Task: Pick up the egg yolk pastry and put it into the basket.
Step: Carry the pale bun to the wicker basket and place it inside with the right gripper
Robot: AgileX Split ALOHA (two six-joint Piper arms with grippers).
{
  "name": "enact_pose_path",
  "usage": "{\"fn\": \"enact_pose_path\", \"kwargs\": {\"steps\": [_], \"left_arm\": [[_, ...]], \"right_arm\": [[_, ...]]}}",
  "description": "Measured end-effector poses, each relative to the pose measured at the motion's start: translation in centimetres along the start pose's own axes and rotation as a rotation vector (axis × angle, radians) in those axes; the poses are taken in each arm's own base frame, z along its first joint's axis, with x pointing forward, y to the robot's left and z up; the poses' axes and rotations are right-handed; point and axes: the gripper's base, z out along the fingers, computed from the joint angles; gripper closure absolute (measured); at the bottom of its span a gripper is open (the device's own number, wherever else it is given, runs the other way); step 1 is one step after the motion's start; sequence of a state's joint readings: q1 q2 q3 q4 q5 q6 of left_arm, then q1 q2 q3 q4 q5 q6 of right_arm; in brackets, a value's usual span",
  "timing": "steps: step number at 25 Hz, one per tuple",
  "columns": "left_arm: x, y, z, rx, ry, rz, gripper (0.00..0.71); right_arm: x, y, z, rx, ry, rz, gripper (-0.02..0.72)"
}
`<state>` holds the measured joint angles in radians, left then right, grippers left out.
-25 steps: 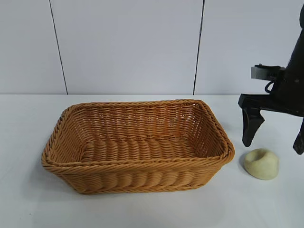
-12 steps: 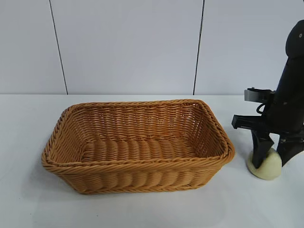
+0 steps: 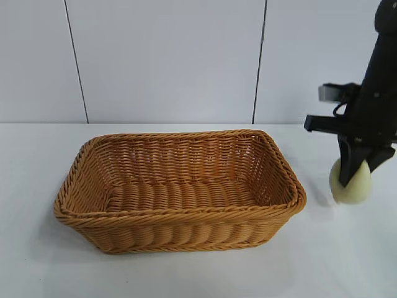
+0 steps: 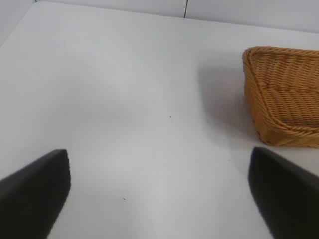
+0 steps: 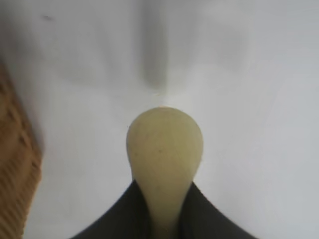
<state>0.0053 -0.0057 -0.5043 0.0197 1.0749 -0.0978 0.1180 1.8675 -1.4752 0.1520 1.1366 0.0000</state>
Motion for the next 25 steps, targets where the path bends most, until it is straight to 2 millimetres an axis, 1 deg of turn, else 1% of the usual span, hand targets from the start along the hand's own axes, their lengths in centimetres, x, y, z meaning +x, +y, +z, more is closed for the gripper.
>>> {"fn": "enact_pose_path", "kwargs": {"steps": [2, 4, 6, 12, 15, 19, 23, 25], "left_arm": [[0.0, 0.0, 0.0, 0.0, 0.0, 0.0, 0.015], [0.0, 0.0, 0.0, 0.0, 0.0, 0.0, 0.015], [0.0, 0.0, 0.0, 0.0, 0.0, 0.0, 0.015], [0.0, 0.0, 0.0, 0.0, 0.0, 0.0, 0.015], [0.0, 0.0, 0.0, 0.0, 0.0, 0.0, 0.015], [0.0, 0.0, 0.0, 0.0, 0.0, 0.0, 0.015], [0.0, 0.0, 0.0, 0.0, 0.0, 0.0, 0.015], [0.0, 0.0, 0.0, 0.0, 0.0, 0.0, 0.015]], "right_arm": [[0.3, 1.2, -0.2, -0.001, -0.001, -0.029, 0.647], [0.6, 3.2, 0.0, -0.007, 0.008, -0.076, 0.647], [0.9, 5.3, 0.2, -0.017, 0.004, -0.118, 0.647], [2.4, 12.7, 0.9, -0.072, -0.075, -0.243, 0.647], [3.0, 15.5, 1.9, -0.102, -0.112, -0.277, 0.647], [3.3, 17.8, 4.7, -0.114, -0.122, -0.308, 0.647], [2.8, 18.2, 8.5, -0.102, -0.105, -0.293, 0.647], [2.7, 18.1, 10.0, -0.094, -0.088, -0.28, 0.638]]}}
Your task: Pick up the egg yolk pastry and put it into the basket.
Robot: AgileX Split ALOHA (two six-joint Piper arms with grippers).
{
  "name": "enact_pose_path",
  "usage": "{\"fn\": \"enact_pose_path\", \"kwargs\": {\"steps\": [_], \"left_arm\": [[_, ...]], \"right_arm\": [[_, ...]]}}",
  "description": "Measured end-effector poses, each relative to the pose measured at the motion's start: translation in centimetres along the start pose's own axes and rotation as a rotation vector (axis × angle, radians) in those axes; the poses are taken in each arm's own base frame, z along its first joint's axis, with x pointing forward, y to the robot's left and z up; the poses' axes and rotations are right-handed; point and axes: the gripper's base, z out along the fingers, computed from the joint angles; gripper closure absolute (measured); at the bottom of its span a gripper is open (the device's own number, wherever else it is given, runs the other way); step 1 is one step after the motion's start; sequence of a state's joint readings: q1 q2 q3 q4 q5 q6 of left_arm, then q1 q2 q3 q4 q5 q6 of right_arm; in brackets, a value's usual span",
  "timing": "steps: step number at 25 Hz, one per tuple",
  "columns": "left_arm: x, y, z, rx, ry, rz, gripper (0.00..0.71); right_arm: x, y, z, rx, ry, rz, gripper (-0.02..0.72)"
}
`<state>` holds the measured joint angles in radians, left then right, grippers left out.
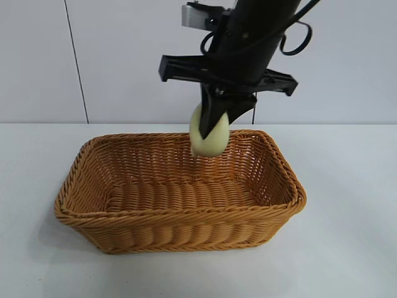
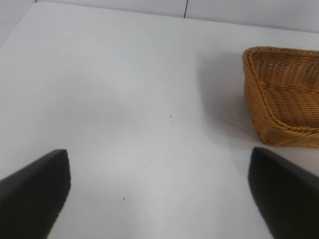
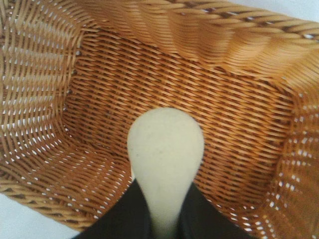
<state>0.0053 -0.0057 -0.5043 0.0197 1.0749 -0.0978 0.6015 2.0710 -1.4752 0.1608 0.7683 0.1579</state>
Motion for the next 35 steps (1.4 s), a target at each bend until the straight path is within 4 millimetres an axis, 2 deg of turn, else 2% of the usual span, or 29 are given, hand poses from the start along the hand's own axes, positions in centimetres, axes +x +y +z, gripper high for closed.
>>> {"fn": "enact_pose_path", "kwargs": {"steps": [2, 4, 8, 9, 11, 14, 18, 23, 28, 35], "left_arm": [[0.0, 0.0, 0.0, 0.0, 0.0, 0.0, 0.015], [0.0, 0.0, 0.0, 0.0, 0.0, 0.0, 0.015], [0.0, 0.0, 0.0, 0.0, 0.0, 0.0, 0.015], [0.0, 0.0, 0.0, 0.0, 0.0, 0.0, 0.015], [0.0, 0.0, 0.0, 0.0, 0.0, 0.0, 0.015], [0.0, 0.0, 0.0, 0.0, 0.0, 0.0, 0.015], [0.0, 0.0, 0.0, 0.0, 0.0, 0.0, 0.015], [0.0, 0.0, 0.0, 0.0, 0.0, 0.0, 0.015], [0.0, 0.0, 0.0, 0.0, 0.0, 0.0, 0.015], [0.0, 0.0, 0.0, 0.0, 0.0, 0.0, 0.015]], "right_arm": [[0.1, -0.1, 0.9, 0.001, 0.016, 0.012, 0.589], [0.1, -0.1, 1.1, -0.001, 0.019, 0.018, 0.482], [0.1, -0.1, 0.9, -0.003, 0.016, 0.011, 0.124], [0.1, -0.1, 0.8, -0.003, 0.017, 0.007, 0.077], [0.2, 0.0, 0.2, -0.002, 0.029, 0.004, 0.035], [0.1, 0.1, -1.4, 0.015, 0.058, -0.015, 0.015], [-1.3, 0.4, -4.6, 0.069, 0.073, -0.046, 0.012], [-3.4, -1.1, -8.3, 0.126, 0.063, -0.025, 0.008], [-4.6, -5.1, -9.8, 0.152, 0.03, 0.049, 0.008], [-5.0, -13.0, -11.2, 0.213, 0.012, 0.184, 0.008]]}}
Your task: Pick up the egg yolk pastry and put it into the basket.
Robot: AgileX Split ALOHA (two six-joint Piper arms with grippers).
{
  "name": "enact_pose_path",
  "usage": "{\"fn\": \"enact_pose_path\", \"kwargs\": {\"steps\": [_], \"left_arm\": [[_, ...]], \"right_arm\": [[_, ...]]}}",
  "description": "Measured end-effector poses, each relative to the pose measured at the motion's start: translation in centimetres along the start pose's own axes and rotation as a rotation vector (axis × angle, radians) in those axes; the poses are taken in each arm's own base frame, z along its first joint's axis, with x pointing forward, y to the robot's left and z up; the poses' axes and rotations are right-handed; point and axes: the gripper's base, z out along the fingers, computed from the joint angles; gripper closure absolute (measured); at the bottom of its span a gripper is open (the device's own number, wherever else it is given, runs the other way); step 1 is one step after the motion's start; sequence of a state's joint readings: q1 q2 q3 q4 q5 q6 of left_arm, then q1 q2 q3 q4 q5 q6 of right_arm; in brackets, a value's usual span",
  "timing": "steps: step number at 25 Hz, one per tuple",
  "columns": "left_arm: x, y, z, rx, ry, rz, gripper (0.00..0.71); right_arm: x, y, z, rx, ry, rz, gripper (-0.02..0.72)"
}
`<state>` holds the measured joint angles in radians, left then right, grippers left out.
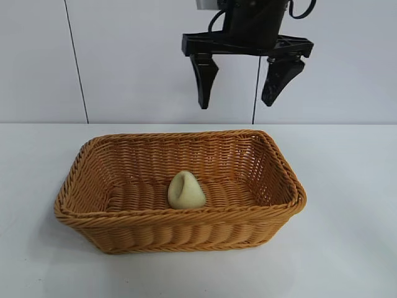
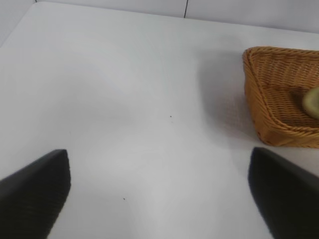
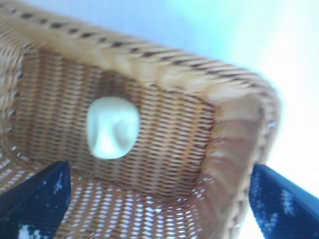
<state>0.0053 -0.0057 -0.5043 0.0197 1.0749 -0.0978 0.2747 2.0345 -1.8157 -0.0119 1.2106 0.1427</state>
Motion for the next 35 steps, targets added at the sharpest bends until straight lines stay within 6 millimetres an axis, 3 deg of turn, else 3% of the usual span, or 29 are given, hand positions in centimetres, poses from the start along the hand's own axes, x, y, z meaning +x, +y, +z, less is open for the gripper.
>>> {"fn": "enact_pose_path", "kwargs": {"steps": [5, 9, 13, 17, 23, 30, 35], "left_arm": [[0.0, 0.0, 0.0, 0.0, 0.0, 0.0, 0.015], [0.0, 0.0, 0.0, 0.0, 0.0, 0.0, 0.015], [0.0, 0.0, 0.0, 0.0, 0.0, 0.0, 0.015], [0.0, 0.0, 0.0, 0.0, 0.0, 0.0, 0.015], [0.0, 0.0, 0.0, 0.0, 0.0, 0.001, 0.015], [0.0, 0.0, 0.0, 0.0, 0.0, 0.001, 0.015], [0.0, 0.0, 0.0, 0.0, 0.0, 0.001, 0.015]], "right_arm": [[-0.4, -6.7, 0.0, 0.051, -0.004, 0.117, 0.008], [-0.2, -9.9, -0.2, 0.073, -0.004, 0.185, 0.008], [0.0, -10.6, -0.4, 0.07, -0.004, 0.196, 0.008], [2.1, -10.1, -1.6, 0.055, 0.015, 0.186, 0.008], [8.8, -9.2, -4.5, 0.043, 0.065, 0.187, 0.008], [19.3, -8.1, -8.4, 0.043, 0.034, 0.163, 0.008], [26.5, -7.3, -9.8, 0.044, -0.054, 0.159, 0.008]]}}
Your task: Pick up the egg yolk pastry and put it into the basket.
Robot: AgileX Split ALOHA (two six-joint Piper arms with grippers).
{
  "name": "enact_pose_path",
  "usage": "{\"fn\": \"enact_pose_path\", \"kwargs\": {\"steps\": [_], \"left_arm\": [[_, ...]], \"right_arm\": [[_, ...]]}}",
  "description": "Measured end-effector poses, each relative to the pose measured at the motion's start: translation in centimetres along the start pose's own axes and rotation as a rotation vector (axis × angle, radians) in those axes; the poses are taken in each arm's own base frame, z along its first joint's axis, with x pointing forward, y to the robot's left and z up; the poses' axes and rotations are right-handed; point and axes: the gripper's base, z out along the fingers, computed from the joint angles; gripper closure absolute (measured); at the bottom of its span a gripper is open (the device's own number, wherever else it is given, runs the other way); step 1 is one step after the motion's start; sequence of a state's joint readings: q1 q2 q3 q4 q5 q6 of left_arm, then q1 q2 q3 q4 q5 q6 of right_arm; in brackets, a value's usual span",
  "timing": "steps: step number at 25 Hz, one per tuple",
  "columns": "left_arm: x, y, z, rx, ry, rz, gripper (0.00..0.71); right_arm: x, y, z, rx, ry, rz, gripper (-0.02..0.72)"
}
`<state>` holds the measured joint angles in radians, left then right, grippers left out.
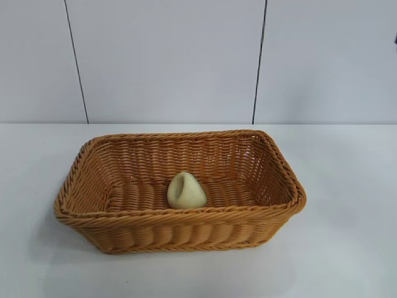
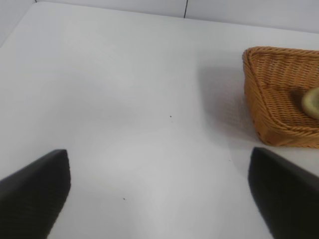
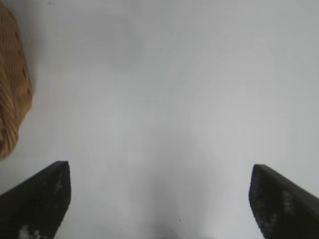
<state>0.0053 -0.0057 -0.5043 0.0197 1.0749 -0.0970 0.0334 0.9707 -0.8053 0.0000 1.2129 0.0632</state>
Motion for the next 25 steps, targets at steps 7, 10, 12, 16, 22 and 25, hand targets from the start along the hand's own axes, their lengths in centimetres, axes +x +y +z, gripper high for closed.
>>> {"fn": "enact_pose_path", "kwargs": {"steps": [7, 10, 12, 16, 22, 25], "left_arm": [[0.0, 0.0, 0.0, 0.0, 0.0, 0.0, 0.015], [0.0, 0.0, 0.0, 0.0, 0.0, 0.0, 0.015], [0.0, 0.0, 0.0, 0.0, 0.0, 0.0, 0.015], [0.0, 0.0, 0.0, 0.0, 0.0, 0.0, 0.015], [0.0, 0.0, 0.0, 0.0, 0.0, 0.0, 0.015], [0.0, 0.0, 0.0, 0.0, 0.0, 0.0, 0.015]], "right_arm": [[7.9, -0.5, -0.8, -0.015, -0.282, -0.017, 0.008], [10.1, -0.6, -1.0, -0.026, -0.426, -0.025, 0.008], [11.0, -0.6, -1.4, -0.032, -0.524, -0.039, 0.008], [12.2, -0.7, -1.7, -0.034, -0.637, -0.052, 0.008], [12.4, -0.7, -1.8, -0.033, -0.661, -0.058, 0.008], [12.4, -0.7, -1.8, -0.033, -0.661, -0.058, 0.008]]}}
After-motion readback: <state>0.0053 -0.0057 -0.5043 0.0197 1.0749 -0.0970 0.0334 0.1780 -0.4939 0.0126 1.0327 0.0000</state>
